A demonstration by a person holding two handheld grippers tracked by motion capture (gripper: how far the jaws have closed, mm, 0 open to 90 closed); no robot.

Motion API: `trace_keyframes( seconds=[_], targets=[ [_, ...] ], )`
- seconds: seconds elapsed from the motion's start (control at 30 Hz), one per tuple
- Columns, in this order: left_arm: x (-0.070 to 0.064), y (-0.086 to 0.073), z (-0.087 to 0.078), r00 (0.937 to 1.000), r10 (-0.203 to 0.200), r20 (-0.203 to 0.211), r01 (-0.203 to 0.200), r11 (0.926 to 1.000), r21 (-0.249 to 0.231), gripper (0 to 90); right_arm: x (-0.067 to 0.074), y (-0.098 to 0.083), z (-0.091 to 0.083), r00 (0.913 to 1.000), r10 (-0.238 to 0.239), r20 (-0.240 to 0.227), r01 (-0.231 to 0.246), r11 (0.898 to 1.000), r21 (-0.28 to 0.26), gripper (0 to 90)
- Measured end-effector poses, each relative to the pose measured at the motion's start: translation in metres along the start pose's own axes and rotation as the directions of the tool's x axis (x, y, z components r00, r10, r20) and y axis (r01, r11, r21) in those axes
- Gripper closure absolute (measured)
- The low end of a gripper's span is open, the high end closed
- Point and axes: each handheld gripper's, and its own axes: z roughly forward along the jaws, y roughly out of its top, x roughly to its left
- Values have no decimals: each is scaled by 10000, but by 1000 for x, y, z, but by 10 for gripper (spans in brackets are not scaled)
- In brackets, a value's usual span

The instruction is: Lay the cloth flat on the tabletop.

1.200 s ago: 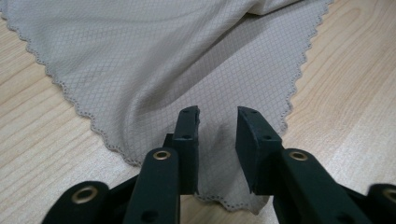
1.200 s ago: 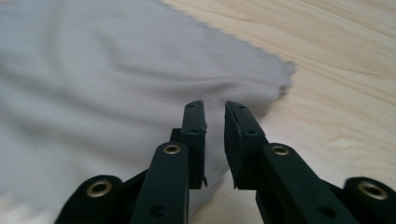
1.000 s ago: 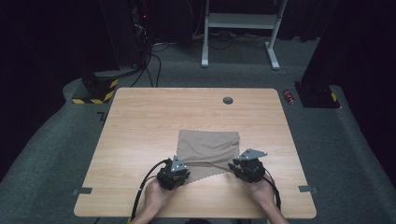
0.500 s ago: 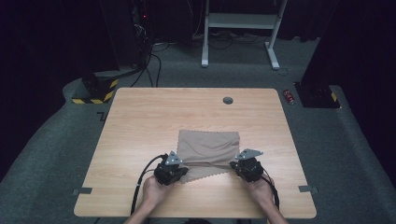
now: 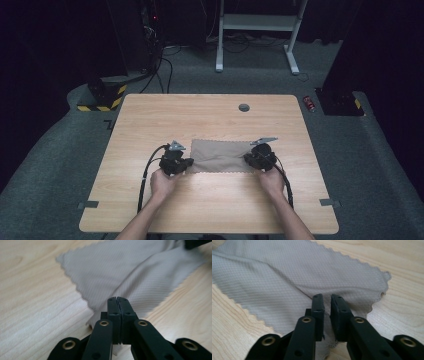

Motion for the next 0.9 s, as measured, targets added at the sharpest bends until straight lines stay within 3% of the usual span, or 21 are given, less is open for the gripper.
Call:
trace_keyframes(
  seconds=[0.13,0.2,0.3,0.47,0.53,0.67,0.77,0.9],
  targets=[
    [-8,-6,-11,9998,194,-55,-195,9994,-275,751,11,-15,-24,9977,-588,348,613,9953,-748,737],
    [-15,-9,-16,9980,591,-240,-596,9980,-204,700,18,-26,-39,9944,-968,416,1007,9895,-1038,743],
    [-26,-17,-22,9933,1011,-555,-1026,9944,-242,669,25,-38,-48,9911,-1279,364,1313,9843,-1179,759],
    [-36,-25,-24,9896,1241,-721,-1271,9911,-386,663,28,-42,-32,9920,-1261,-8,1254,9873,-971,766],
    [-34,-27,-20,9897,1154,-842,-1178,9927,-248,659,25,-40,-22,9947,-1027,11,1024,9912,-835,768],
    [-24,-29,-10,9937,582,-954,-580,9983,42,645,22,-39,-10,9977,-672,123,678,9954,-672,774],
    [-25,-28,-5,9916,675,-1099,-677,9977,18,685,25,-39,-10,9927,-1098,495,1125,9921,-546,841],
    [-28,-28,-3,9831,1273,-1316,-1278,9918,47,824,29,-40,-12,9842,-1564,831,1605,9860,-450,893]
  ],
)
